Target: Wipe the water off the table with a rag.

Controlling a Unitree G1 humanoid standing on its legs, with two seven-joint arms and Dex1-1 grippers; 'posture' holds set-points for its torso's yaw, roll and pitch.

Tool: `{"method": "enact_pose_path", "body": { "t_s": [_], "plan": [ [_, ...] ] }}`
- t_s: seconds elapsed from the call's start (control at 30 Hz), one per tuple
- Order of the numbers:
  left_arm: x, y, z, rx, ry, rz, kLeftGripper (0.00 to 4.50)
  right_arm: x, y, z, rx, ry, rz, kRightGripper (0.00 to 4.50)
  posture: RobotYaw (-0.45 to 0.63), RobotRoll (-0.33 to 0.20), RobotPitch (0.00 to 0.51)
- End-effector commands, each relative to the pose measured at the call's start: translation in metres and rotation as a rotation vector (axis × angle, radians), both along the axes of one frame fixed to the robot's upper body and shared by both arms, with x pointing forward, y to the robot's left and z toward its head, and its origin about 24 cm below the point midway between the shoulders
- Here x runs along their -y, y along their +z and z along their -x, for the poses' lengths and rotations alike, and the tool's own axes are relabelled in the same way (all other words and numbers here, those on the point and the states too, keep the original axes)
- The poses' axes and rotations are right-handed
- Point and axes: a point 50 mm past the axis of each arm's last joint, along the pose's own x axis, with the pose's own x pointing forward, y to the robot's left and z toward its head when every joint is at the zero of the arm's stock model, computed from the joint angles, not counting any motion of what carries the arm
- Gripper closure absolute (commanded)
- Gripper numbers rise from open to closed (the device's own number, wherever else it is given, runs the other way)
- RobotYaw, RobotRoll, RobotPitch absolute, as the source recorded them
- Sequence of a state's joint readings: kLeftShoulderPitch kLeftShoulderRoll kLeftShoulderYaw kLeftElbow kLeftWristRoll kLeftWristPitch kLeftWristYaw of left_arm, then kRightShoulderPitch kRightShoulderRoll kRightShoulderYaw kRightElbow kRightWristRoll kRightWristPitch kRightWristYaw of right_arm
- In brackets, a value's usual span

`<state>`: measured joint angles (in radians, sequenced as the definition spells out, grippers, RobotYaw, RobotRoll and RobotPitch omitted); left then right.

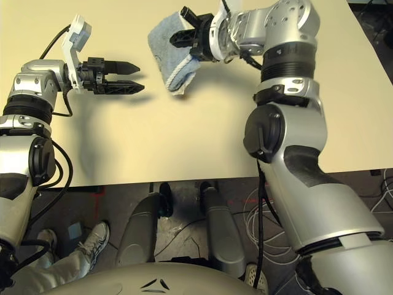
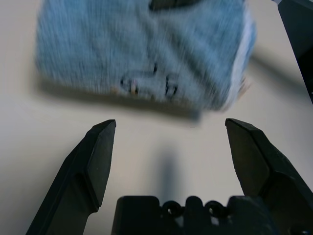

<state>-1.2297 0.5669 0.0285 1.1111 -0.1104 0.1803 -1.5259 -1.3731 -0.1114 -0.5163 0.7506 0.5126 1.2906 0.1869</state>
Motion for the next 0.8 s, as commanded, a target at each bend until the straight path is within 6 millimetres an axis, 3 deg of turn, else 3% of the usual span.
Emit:
{"method": "enact_pose_path", "body": {
  "t_s": [0.03,0.23,0.63,0.8],
  "plan": [
    [0.000,-0.002,0.001,-0.005,-0.008,-0.010,0.00,0.005,-0.025,-0.006,-0.043,-0.074,0.053,4.46,-0.08,0.000,0.337],
    [-0.003,-0.003,0.001,-0.006,0.000,-0.008,0.00,0.024,-0.042,-0.008,-0.087,-0.131,0.124,4.46,-0.07,0.000,0.339],
    [-0.004,-0.007,0.002,-0.013,0.007,0.004,0.00,0.086,-0.020,-0.005,-0.055,-0.263,0.268,4.46,-0.08,0.000,0.340],
    [-0.003,-0.007,0.001,-0.010,0.008,0.003,0.00,0.110,-0.019,-0.007,-0.045,-0.359,0.344,4.46,-0.09,0.000,0.338]
  ]
}}
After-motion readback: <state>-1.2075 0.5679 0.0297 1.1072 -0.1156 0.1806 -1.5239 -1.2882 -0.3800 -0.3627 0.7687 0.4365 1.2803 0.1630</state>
